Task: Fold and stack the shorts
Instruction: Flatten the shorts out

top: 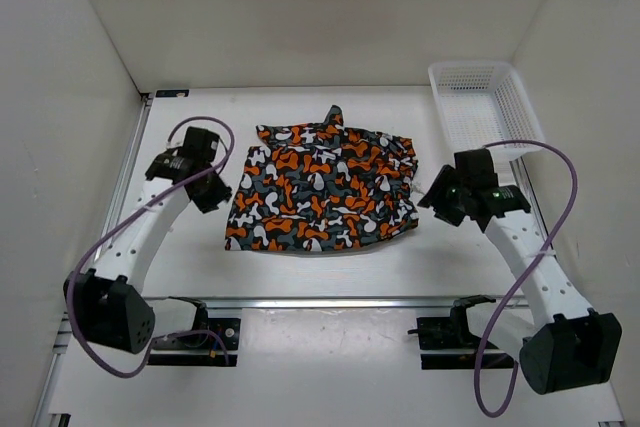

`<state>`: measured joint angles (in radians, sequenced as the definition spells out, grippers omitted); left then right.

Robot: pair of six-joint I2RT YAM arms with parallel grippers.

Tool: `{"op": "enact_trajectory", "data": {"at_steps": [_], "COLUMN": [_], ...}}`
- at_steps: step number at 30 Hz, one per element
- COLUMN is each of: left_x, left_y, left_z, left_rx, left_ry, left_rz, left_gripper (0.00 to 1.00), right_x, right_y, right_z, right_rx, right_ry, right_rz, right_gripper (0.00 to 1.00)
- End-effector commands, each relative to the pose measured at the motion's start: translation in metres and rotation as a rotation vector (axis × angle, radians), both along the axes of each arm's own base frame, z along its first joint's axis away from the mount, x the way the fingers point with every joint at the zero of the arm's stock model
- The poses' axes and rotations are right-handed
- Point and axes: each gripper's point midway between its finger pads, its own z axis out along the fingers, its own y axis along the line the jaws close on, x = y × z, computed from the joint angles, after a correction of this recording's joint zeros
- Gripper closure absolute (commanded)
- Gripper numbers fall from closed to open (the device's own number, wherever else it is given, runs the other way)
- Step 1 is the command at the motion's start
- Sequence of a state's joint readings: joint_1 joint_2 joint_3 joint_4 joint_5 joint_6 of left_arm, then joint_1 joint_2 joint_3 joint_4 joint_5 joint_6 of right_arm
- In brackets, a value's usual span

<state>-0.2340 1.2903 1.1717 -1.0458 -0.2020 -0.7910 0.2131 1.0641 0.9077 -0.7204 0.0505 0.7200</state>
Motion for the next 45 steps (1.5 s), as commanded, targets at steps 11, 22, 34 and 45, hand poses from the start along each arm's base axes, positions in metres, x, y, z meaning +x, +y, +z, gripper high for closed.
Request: {"op": "enact_trajectory", "data": {"at_steps": [11, 22, 34, 45], "left_x": [-0.05, -0.016, -0.035, 0.012], "left_y": [-0.004, 0.003, 0.005, 0.002], "left_z": [-0.113, -0.141, -0.072, -0.013], "left_rx": [-0.09, -0.016, -0.047, -0.004], "left_ry": [0.264, 0.32, 0.199, 0.102], "left_rz": [0.076, 0.089, 0.05, -0.002], "left_gripper": [0.41, 0.86, 0.9, 0.9], "right_x": [-0.031, -0.033, -0.031, -0.018], "right_y": [-0.007, -0.006, 0.004, 0.033], "right_z": [-0.041, -0.04, -0.043, -0.069], "right_rx": [-0.053, -0.042, -0.002, 0.149], "right_ry": [0.118, 0.11, 0.111, 0.196], "right_rz": [0.07, 0.076, 0.112, 0.175], "right_gripper": [0.74, 0.72, 0.7, 0.57]}}
